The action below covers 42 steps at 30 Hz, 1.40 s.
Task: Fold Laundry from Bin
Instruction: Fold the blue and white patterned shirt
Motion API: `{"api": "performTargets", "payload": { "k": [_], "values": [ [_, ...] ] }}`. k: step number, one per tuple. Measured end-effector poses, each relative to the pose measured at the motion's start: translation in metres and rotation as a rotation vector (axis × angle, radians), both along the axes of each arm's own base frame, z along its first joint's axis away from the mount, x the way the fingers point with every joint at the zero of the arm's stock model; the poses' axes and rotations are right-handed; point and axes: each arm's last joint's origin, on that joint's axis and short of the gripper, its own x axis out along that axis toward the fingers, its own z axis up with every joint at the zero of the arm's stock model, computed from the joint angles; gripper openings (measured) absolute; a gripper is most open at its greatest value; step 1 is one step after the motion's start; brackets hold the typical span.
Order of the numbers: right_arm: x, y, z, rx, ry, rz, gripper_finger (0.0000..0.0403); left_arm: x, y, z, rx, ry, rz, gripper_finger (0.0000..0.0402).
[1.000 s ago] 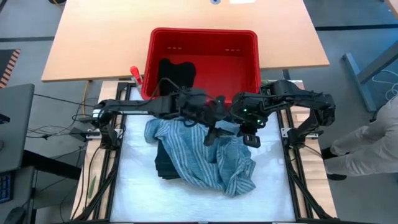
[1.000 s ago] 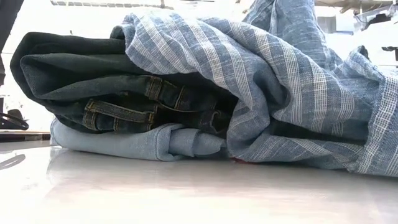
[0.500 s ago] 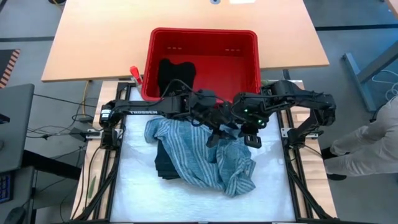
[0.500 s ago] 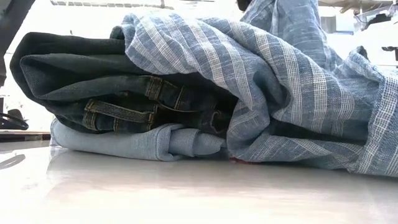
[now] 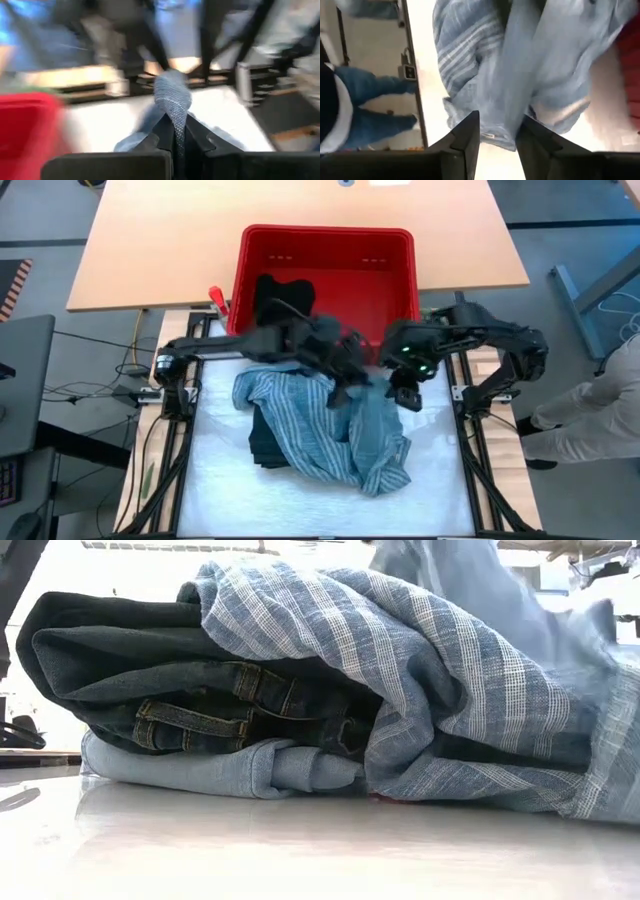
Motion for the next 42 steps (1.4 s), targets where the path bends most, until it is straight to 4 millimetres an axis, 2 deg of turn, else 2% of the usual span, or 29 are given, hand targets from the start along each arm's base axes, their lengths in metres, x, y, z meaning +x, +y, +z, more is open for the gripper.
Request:
{"api": "performTargets", "payload": {
  "k": [4,8,11,13,21,24,28,34,38,42],
  "values": [
    [-0.023,0.013,0.012,-0.052,-0.051,-0.082,0.0153,-0.037,0.009,0.044,0.146,0.013,0.153,0.0001],
    [-0.051,0.038,0.006,-0.150,-0.065,-0.177,0.0154,-0.075,0.020,0.075,0.252,0.052,0.298,0.0000],
    [-0.062,0.055,-0.017,-0.195,-0.048,-0.239,0.0155,-0.109,0.028,0.101,0.269,0.013,0.388,0.0000],
    [-0.061,0.067,-0.039,-0.184,-0.045,-0.255,0.0158,-0.129,0.033,0.115,0.259,-0.032,0.434,0.0000],
    [-0.028,0.100,-0.123,-0.177,-0.251,-0.290,0.0190,-0.179,0.045,0.143,0.178,-0.141,0.554,0.0000],
    [-0.017,0.105,-0.148,-0.196,-0.236,-0.309,0.0201,-0.186,0.046,0.145,0.168,-0.143,0.558,0.0000],
    [-0.004,0.106,-0.164,-0.242,-0.210,-0.379,0.0207,-0.187,0.048,0.141,0.177,-0.103,0.540,0.0000],
    [0.017,0.112,-0.198,-0.397,-0.184,-0.470,0.0206,-0.187,0.048,0.140,0.193,-0.093,0.537,0.0000],
    [0.031,0.109,-0.217,-0.428,-0.161,-0.556,0.0206,-0.187,0.048,0.140,0.195,-0.093,0.535,0.0000],
    [0.037,0.105,-0.232,-0.462,-0.107,-0.609,0.0205,-0.187,0.048,0.140,0.194,-0.093,0.536,0.0000]
  ]
}}
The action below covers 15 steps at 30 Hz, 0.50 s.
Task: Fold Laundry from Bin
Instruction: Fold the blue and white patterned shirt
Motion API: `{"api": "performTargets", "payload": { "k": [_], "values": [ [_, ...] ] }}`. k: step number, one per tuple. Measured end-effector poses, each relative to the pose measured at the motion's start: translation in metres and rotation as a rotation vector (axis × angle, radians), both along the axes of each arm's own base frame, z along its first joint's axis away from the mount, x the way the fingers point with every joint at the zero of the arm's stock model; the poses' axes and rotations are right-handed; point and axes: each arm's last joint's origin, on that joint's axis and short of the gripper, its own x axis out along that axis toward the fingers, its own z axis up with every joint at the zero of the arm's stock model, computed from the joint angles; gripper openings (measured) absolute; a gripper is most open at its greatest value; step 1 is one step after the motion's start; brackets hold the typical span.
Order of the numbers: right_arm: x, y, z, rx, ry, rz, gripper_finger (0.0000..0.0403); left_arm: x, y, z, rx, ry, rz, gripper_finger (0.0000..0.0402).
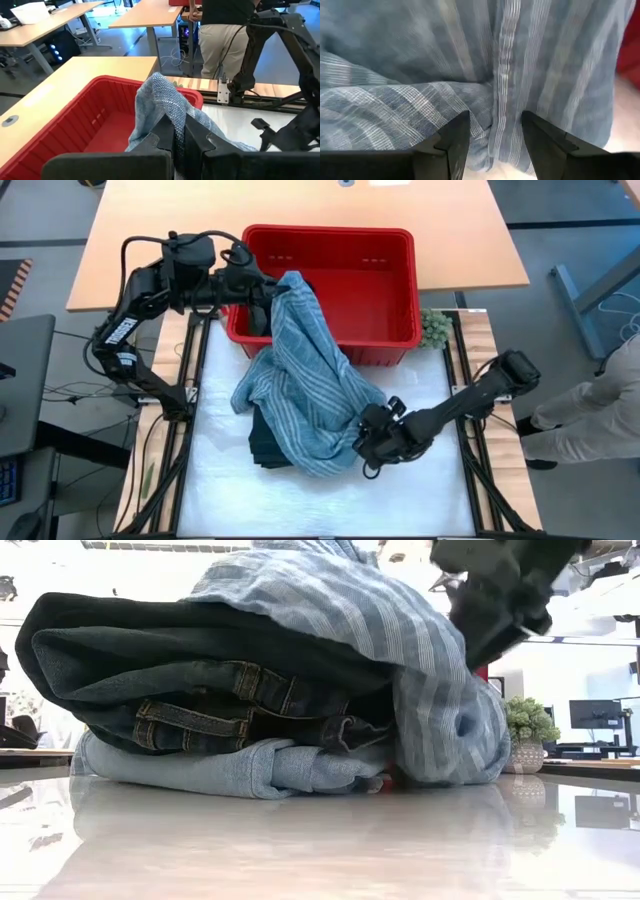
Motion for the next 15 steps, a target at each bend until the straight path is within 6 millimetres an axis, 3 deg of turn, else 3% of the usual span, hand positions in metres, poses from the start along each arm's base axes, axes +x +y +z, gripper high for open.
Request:
{"api": "performTargets", "payload": {
  "k": [4,8,11,15],
  "values": [
    [-0.008,-0.009,-0.011,-0.038,0.110,-0.109,0.0183,0.000,0.000,0.000,-0.007,-0.002,-0.001,0.0000],
    [-0.018,-0.014,-0.007,-0.078,0.173,-0.126,0.0098,0.000,0.000,0.000,-0.026,-0.014,0.009,0.0000],
    [-0.024,-0.017,0.013,-0.094,0.201,-0.042,0.0021,0.000,0.000,0.002,-0.033,-0.032,0.011,0.0000],
    [-0.036,-0.029,0.065,-0.110,0.187,0.017,0.0020,0.003,-0.001,0.011,-0.061,-0.141,-0.023,0.0000]
  ]
}}
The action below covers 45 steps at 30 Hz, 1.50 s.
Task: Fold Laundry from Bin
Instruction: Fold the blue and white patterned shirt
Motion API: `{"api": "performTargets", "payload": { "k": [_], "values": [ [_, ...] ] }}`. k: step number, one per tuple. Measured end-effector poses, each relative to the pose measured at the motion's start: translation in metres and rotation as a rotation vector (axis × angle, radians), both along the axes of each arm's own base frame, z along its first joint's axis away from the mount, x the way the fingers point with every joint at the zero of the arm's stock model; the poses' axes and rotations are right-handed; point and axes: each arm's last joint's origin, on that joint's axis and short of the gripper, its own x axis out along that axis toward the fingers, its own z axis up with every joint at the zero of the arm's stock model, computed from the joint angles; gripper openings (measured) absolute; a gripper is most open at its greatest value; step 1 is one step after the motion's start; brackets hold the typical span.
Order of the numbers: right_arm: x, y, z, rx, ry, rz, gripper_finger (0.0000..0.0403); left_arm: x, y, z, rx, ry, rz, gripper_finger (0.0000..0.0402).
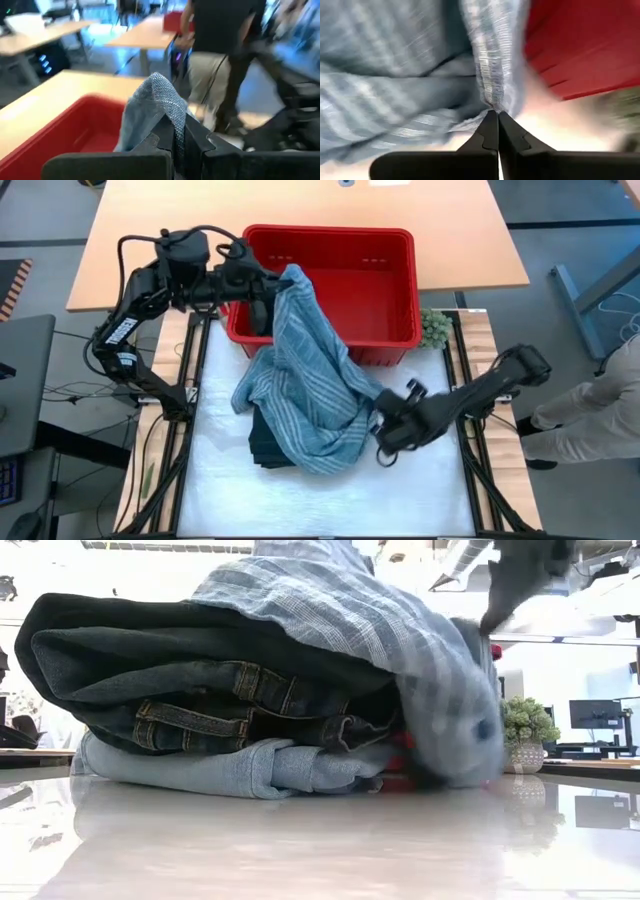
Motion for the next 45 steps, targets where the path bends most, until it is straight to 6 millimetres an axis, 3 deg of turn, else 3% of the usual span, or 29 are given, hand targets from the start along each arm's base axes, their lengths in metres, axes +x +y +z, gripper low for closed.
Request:
{"api": "performTargets", "payload": {
  "k": [4,10,14,18,23,29,33,37,39,42,45],
  "values": [
    [-0.025,-0.020,0.073,-0.050,-0.064,0.066,0.0016,-0.002,-0.003,0.016,-0.021,-0.150,-0.070,0.0000],
    [-0.080,-0.054,0.176,-0.032,-0.285,0.246,0.0016,-0.017,-0.013,0.051,-0.003,-0.428,-0.239,0.0000],
    [-0.126,-0.074,0.229,0.022,-0.500,0.380,0.0016,-0.036,-0.026,0.076,0.045,-0.621,-0.386,0.0000],
    [-0.165,-0.079,0.266,0.189,-0.742,0.669,0.0016,-0.062,-0.040,0.089,0.074,-0.737,-0.464,0.0000],
    [-0.185,-0.072,0.277,0.420,-0.839,0.977,0.0016,-0.074,-0.063,0.089,0.065,-0.709,-0.595,0.0000],
    [-0.165,-0.049,0.257,0.703,-0.684,1.092,0.0016,-0.068,-0.111,0.073,0.054,-0.550,-0.697,0.0000],
    [-0.157,-0.028,0.259,0.802,-0.686,1.230,0.0020,-0.057,-0.157,0.068,0.179,-0.558,-0.742,0.0000],
    [-0.169,-0.027,0.276,0.726,-0.832,1.398,0.0016,-0.051,-0.200,0.074,0.486,-0.713,-0.707,0.0000],
    [-0.178,-0.035,0.284,0.642,-0.913,1.433,0.0016,-0.056,-0.212,0.078,0.669,-0.799,-0.621,0.0000],
    [-0.184,-0.041,0.287,0.535,-0.955,1.458,0.0016,-0.057,-0.220,0.079,0.903,-0.831,-0.532,0.0000],
    [-0.189,-0.052,0.283,0.399,-0.944,1.344,0.0016,-0.049,-0.219,0.078,0.945,-0.748,-0.386,0.0000]
  ]
}}
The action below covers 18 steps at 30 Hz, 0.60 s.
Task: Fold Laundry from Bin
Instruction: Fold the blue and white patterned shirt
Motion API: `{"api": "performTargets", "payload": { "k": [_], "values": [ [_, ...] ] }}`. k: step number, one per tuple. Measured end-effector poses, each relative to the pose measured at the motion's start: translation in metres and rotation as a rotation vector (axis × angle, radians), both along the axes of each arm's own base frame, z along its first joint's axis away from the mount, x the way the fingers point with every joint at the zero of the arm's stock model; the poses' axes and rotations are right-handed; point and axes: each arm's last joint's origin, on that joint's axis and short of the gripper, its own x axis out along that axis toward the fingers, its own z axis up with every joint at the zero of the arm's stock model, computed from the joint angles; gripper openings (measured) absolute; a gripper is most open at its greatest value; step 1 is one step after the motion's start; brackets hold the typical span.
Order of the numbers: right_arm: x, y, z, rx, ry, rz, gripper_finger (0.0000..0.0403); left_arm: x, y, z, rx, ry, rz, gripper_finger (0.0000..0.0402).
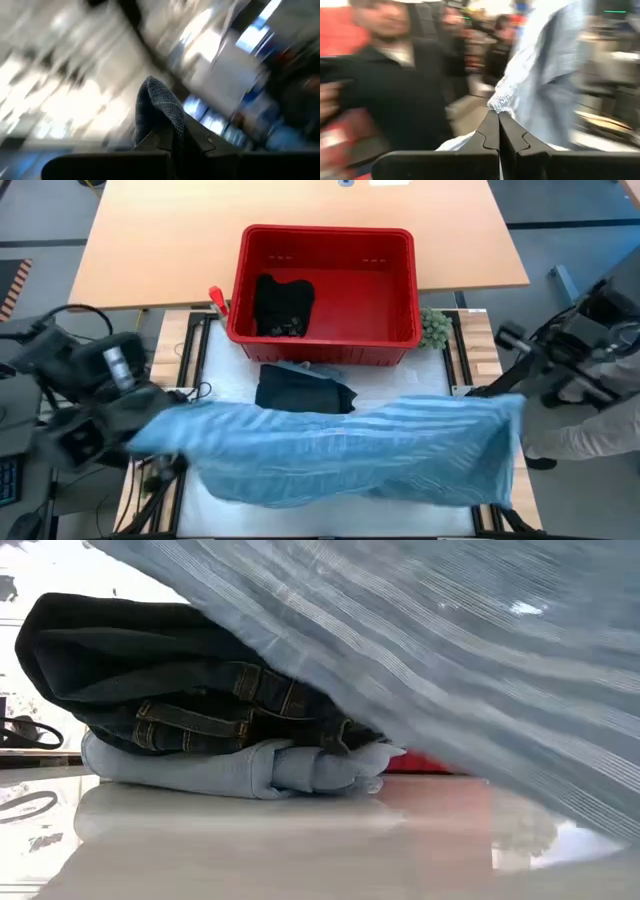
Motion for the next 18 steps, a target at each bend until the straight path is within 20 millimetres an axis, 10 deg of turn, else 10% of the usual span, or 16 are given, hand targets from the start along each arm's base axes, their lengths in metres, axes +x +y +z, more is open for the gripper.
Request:
{"api": "performTargets", "payload": {
  "k": [7,18],
  "values": [
    [0.006,-0.020,-0.028,-0.119,0.249,-0.539,0.0016,0.013,0.060,-0.003,-0.454,0.224,0.610,0.0000],
    [0.087,-0.032,-0.128,-0.272,0.756,-0.757,0.0016,-0.029,0.145,-0.092,-0.844,0.663,1.202,0.0000]
  ]
}}
